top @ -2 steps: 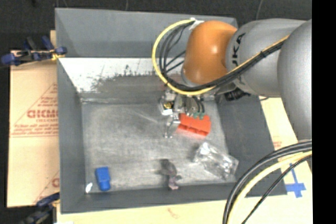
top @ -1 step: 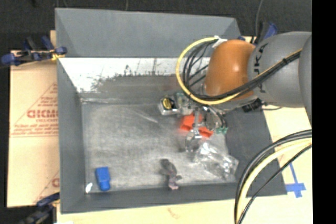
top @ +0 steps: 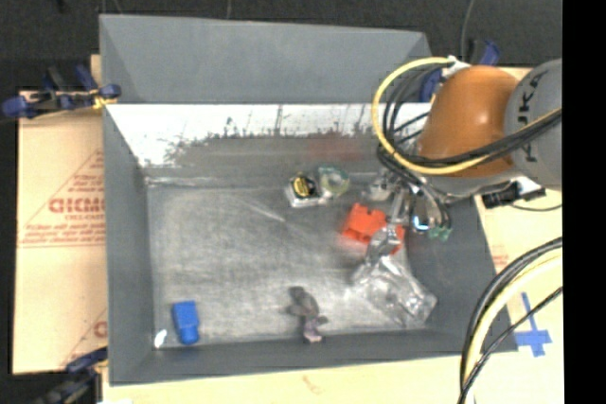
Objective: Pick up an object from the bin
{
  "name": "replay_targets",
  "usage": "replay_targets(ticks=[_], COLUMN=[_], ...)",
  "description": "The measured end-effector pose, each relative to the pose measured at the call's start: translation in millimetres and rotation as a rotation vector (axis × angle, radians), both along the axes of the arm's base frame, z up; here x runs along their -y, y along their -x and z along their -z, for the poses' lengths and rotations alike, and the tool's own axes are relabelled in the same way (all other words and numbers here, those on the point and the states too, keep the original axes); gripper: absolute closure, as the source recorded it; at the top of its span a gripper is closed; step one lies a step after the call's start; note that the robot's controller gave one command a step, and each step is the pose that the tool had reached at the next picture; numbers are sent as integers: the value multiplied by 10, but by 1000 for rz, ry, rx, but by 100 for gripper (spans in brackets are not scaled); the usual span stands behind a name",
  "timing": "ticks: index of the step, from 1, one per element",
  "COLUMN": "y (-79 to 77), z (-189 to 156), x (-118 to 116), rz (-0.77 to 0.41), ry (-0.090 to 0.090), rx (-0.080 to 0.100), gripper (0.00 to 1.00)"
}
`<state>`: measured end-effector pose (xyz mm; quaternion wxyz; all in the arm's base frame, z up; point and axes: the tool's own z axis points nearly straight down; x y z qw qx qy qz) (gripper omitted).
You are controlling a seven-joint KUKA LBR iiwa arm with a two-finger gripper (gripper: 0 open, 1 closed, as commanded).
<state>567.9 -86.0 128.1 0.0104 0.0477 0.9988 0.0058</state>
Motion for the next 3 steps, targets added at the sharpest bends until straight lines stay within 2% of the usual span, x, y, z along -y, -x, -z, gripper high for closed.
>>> replay_targets(ticks=[1, 2, 3], y=[-181, -470, -261], z=[156, 506, 498], x=[157, 522, 395], rz=[-136, -827, -1117], ry=[15, 18, 31], rx=[19, -3, 23], gripper=[0, 0, 0])
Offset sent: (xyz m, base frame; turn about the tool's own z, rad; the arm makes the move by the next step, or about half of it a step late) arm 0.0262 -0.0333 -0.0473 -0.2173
